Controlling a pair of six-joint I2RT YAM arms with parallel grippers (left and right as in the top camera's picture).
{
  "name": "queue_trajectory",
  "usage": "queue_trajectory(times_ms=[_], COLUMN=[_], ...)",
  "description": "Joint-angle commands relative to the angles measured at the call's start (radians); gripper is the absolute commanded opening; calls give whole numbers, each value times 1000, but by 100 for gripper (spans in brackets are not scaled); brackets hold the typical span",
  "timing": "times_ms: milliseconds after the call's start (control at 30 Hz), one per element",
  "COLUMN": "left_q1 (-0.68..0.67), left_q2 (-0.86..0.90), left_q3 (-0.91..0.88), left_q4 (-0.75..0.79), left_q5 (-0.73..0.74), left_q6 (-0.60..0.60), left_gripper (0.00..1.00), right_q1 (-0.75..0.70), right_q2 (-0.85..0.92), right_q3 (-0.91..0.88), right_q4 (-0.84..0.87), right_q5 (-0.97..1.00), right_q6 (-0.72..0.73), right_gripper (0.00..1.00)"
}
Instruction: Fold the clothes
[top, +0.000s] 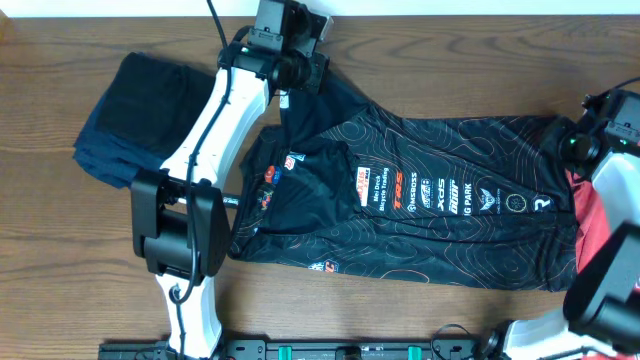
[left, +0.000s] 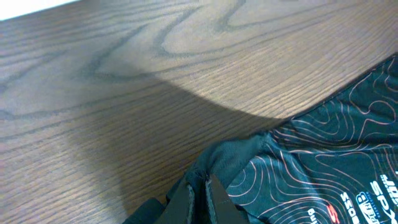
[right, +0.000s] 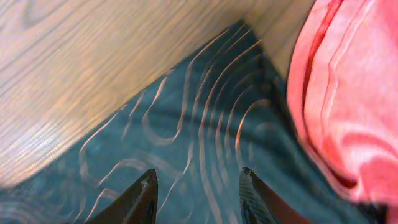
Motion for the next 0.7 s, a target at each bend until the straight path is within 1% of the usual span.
queue_trajectory(times_ms=[0, 133, 233, 467, 667], left_q1=[-2, -6, -10, -13, -13], left_q2=[-36, -36, -36, -36, -36], left_q3=[11, 11, 11, 11, 11], left_q4=[-4, -3, -4, -16, -21], left_q5=[14, 14, 14, 14, 13], left_q6=[-4, -4, -4, -4, -3], left_gripper=[6, 6, 6, 6, 6], right_q1=[-19, -20, -23, -46, -72], right_q2=[80, 153, 203, 308, 313], right_q3=[3, 4, 23, 150, 206], right_q4=[77, 209, 244, 213, 197], right_q5=[-11, -9, 2, 16, 7], right_q6=[11, 11, 15, 14, 11], right_gripper=[41, 41, 41, 41, 42])
